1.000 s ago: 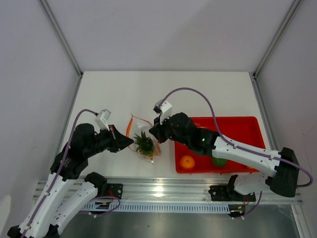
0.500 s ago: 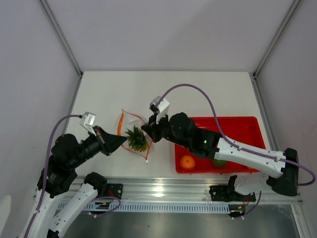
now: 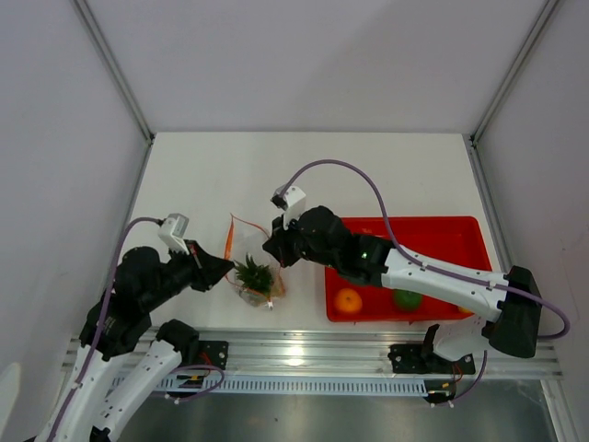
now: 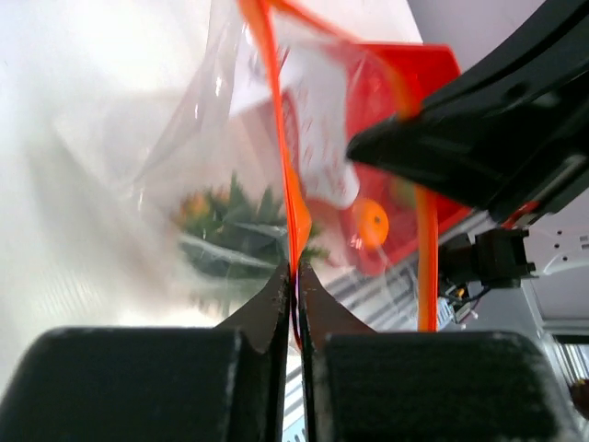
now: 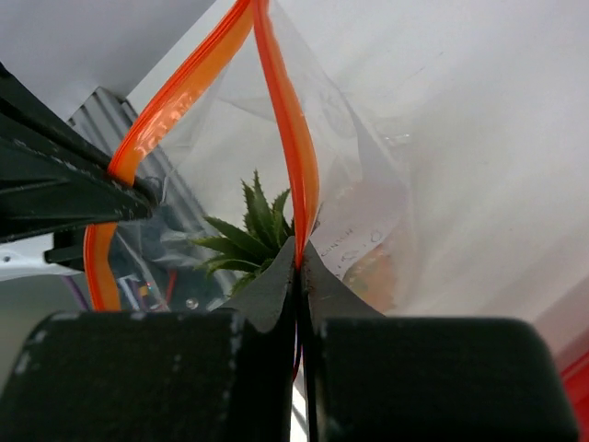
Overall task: Place the food in the zip-top bag and seal the zipper
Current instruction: Adjust the zipper on the food storage bag.
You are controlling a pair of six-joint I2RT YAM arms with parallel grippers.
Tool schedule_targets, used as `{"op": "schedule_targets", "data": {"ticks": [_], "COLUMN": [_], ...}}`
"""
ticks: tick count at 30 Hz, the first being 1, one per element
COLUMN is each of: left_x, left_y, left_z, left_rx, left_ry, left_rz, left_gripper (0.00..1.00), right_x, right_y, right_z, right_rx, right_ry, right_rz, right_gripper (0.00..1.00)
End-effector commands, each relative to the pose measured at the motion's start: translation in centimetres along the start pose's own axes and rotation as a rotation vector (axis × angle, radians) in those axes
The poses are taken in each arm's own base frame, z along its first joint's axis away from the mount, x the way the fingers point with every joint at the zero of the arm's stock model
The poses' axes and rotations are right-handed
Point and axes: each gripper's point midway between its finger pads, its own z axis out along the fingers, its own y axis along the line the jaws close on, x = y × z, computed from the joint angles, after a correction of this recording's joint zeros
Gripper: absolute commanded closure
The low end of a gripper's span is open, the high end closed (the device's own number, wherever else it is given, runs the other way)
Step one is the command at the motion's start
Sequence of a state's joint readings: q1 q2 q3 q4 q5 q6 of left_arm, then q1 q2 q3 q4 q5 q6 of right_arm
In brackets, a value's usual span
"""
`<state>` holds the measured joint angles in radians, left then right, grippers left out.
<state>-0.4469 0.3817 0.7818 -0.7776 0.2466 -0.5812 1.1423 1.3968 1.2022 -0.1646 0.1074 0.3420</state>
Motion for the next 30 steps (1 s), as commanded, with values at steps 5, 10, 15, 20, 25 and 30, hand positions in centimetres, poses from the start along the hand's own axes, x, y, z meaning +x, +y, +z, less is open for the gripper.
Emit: {"op": "schedule_targets", "data": {"ticks": [5,10,15,20,25,30], "left_x": [-3.0,-3.6,-4.4,-5.2,-6.2,-6.9], "left_y": [-0.2,0.5,0.6,0.3,-0.3,-2.2], "left_z": [-0.4,0.1,0.5,1.0,1.6,1.1], "left_rx": [-0.049,-0.105,-0.128,-0.132,-0.125,-0.037], "left_ry": [-0.068,-0.053,-0.049,-0.049,-0.038,-0.072], "left_rz": [0.077,0.098,0.117,0.127,0.143,0.143], "left_gripper": [0.75,0.63,0.62,0.63,0.89,0.99], "right_x": [-0.9,-1.4,-1.7,-1.4,-1.1,-1.0], "right_y": [2.8,3.2,3.5,3.8,3.3,2.1], "right_z": [-0.3,-0.9,-1.3,-1.3,-1.2,-1.5], "right_rx": [-0.100,-0.111,-0.118,-0.114,-0.089,-0.019], "right_ry": [-0.008,-0.020,-0.027,-0.017,-0.007,0.008], "right_rz": [0.059,0.054,0.052,0.033,0.022,0.022], "right_gripper": [1.00,1.00,1.00,1.00,1.00,0.75]}}
